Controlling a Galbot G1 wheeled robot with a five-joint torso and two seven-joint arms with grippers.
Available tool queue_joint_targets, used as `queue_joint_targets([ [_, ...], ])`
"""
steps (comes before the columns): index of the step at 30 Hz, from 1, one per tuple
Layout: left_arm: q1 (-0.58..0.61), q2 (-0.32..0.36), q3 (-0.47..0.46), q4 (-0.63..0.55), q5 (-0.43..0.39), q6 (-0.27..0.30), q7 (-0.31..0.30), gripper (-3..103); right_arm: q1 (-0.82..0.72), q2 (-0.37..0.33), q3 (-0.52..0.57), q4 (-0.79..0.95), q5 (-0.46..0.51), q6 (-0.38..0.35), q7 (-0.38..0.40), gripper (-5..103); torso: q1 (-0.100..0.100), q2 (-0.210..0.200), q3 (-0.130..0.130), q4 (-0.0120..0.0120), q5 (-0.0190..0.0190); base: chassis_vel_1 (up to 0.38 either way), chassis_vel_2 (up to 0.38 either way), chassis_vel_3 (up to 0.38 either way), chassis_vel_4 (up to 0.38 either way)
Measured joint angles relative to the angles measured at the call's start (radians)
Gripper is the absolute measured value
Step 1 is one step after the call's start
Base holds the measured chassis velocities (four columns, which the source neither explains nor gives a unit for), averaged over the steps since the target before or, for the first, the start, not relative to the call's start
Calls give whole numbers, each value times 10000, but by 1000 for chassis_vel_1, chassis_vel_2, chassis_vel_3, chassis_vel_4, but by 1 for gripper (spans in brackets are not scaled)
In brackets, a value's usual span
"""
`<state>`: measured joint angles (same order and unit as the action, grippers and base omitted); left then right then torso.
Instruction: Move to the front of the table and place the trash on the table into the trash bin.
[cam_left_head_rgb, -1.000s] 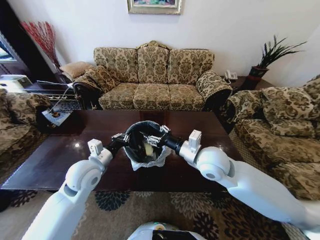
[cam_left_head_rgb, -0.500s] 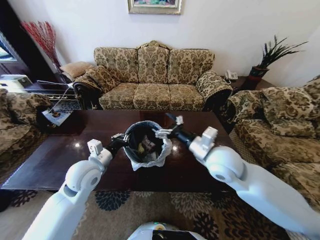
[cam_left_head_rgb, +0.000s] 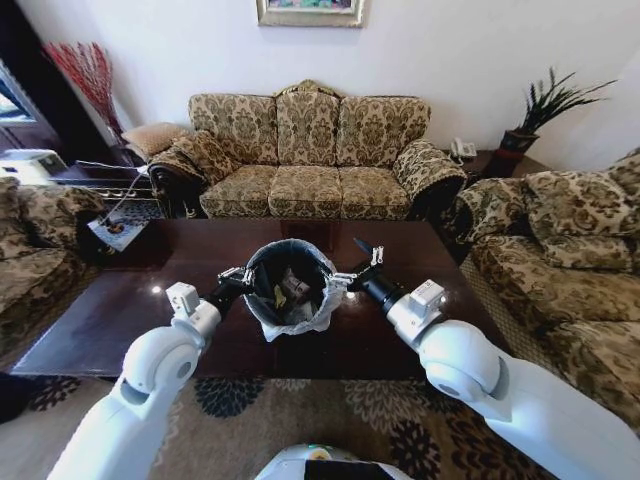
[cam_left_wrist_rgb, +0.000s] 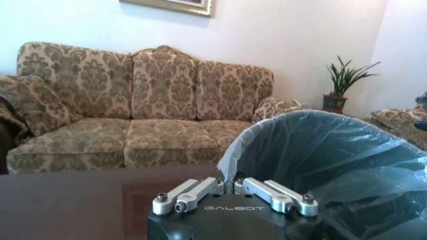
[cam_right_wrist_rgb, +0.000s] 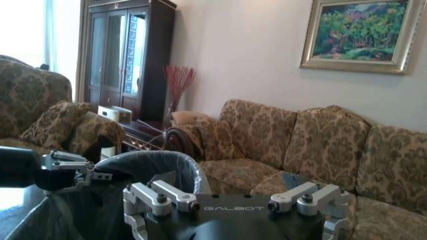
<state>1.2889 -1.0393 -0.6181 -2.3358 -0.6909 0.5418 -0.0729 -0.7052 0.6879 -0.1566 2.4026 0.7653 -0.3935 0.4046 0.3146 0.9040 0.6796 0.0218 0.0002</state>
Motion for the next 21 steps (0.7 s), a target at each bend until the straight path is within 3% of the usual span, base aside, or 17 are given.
queue_joint_targets([
  [5, -53, 102, 1, 32, -39, -14, 2, 3, 13, -47, -11, -9, 41, -66, -5, 100, -1, -1, 1, 0, 2, 400, 3, -407, 1],
  [9, -66, 131, 0, 64, -50, -23, 1, 3, 41, -46, -21, -40, 67, -87, -15, 100, -3, 1, -1, 3, -11, 522, 13, -509, -15],
  [21, -60, 180, -4, 43, -81, -43, 21, 3, 136, -126, -18, -26, 176, -275, -50, 100, -1, 0, 1, 0, -1, 545, 64, -536, -55],
])
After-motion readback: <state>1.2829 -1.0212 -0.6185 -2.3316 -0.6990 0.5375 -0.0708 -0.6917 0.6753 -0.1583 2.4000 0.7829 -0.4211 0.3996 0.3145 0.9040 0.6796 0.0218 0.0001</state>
